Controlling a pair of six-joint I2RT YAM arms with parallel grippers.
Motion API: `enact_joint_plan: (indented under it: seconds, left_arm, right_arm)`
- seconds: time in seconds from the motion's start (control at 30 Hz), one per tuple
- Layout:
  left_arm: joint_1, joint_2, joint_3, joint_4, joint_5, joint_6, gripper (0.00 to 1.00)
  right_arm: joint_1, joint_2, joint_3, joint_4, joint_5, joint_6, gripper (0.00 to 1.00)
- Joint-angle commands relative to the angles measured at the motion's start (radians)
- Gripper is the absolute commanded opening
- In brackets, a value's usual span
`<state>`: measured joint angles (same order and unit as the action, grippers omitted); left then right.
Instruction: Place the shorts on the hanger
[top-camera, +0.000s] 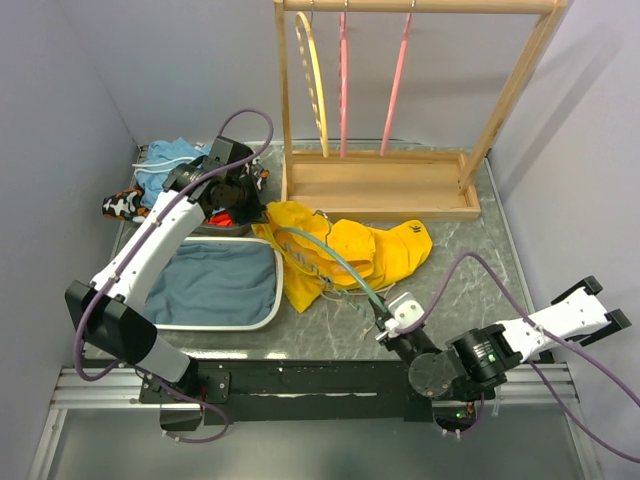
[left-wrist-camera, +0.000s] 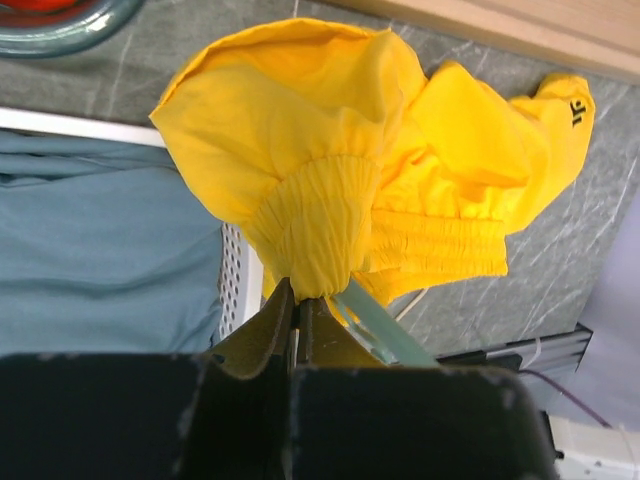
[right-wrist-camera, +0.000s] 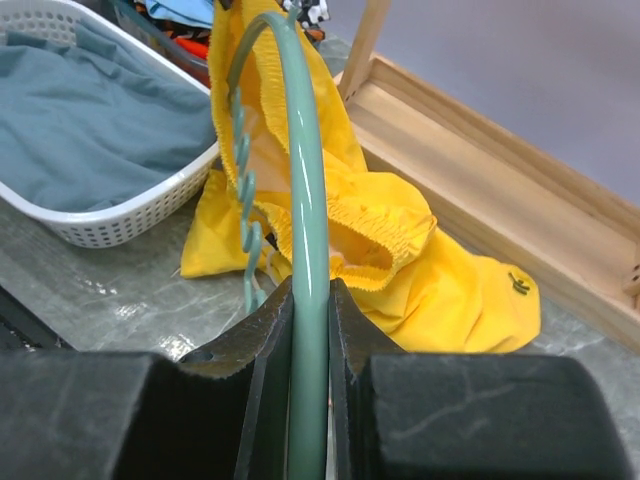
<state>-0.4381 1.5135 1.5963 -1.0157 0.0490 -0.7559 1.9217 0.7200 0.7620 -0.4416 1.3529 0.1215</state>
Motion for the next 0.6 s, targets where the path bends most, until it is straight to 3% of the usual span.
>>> enact_joint_plan:
  seconds: [0.0, 0.03, 0.13, 0.4, 0.53, 0.57]
  left_arm:
    - [-0.025, -0.081, -0.022, 0.057, 0.054, 0.033, 0.01]
    - [-0.034, -0.081, -0.019, 0.054, 0.045, 0.033, 0.01]
    - [-0.068, -0.087, -0.003, 0.034, 0.025, 0.030, 0.01]
    - [-0.110, -0.118, 0.065, -0.014, -0.024, 0.013, 0.01]
    - [-0.111, -0.147, 0.079, -0.040, -0.046, 0.000, 0.01]
    - [-0.110, -0.150, 0.079, -0.047, -0.108, 0.001, 0.01]
  right_arm:
    - [0.005, -0.120, -0.098, 0.395, 0.035, -0.298, 0.00]
    - [0.007, -0.135, -0.113, 0.516, 0.019, -0.347, 0.00]
    - [-0.013, -0.146, -0.136, 0.636, -0.027, -0.444, 0.00]
    - [-0.234, -0.056, -0.125, 0.691, -0.288, -0.399, 0.00]
    - [-0.340, -0.008, -0.127, 0.739, -0.331, -0.402, 0.00]
    - [-0.340, 0.002, -0.125, 0.753, -0.328, -0.411, 0.00]
